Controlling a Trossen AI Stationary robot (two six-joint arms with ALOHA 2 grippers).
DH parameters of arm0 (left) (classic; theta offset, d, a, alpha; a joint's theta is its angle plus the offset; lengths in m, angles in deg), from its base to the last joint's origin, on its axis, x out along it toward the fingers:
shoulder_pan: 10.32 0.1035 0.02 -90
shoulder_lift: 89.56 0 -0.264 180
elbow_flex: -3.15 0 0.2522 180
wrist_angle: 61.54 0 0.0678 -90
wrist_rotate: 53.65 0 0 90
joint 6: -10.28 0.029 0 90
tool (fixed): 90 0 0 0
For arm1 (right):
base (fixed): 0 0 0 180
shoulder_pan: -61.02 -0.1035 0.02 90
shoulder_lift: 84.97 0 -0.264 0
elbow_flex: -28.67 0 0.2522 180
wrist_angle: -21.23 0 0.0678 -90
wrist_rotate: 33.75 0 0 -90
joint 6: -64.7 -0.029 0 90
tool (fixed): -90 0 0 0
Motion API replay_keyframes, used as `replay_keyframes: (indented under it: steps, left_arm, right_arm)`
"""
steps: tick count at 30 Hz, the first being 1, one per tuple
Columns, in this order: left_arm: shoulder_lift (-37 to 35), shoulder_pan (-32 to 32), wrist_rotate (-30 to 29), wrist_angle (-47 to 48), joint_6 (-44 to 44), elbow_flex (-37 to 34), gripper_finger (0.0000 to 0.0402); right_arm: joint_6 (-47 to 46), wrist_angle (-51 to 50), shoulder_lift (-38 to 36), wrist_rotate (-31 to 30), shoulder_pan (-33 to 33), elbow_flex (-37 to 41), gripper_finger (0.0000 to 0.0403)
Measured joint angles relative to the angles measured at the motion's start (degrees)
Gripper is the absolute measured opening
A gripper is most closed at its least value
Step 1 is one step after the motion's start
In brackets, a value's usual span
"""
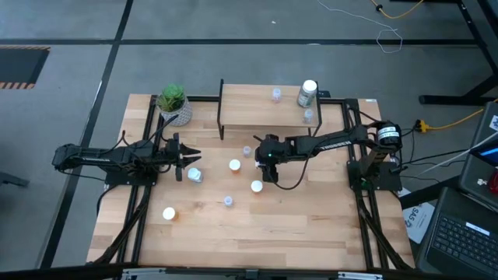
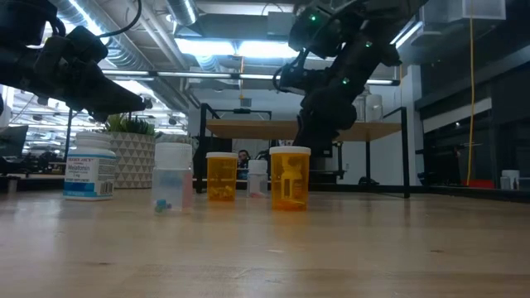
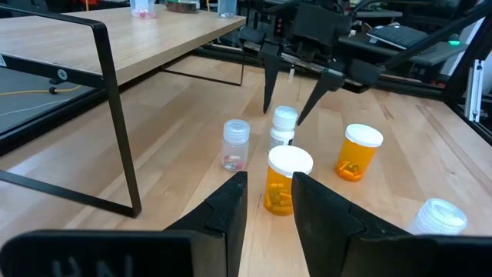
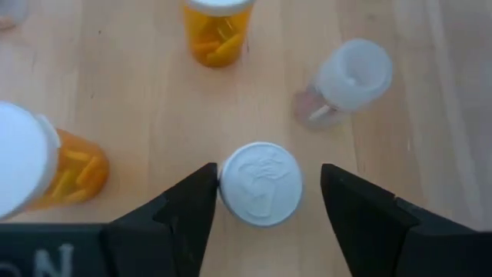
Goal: Pick and place medicine bottles onto shelf by color
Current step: Put the white pill bottle on the shelf
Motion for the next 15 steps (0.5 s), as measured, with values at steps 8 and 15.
replay_keyframes:
  steps: [8,15]
  left_arm:
    - [0.0,0.0,0.0,0.0,0.0,0.0,0.0098]
    - [0.0,0.0,0.0,0.0,0.0,0.0,0.0098]
  right_arm:
    - [-2.8,-1.3,0.0,0.4,0.0,-0.8,0.0146]
    - [-1.6,-14.8,-1.6,-0.3,0.0,-14.0,0.0146]
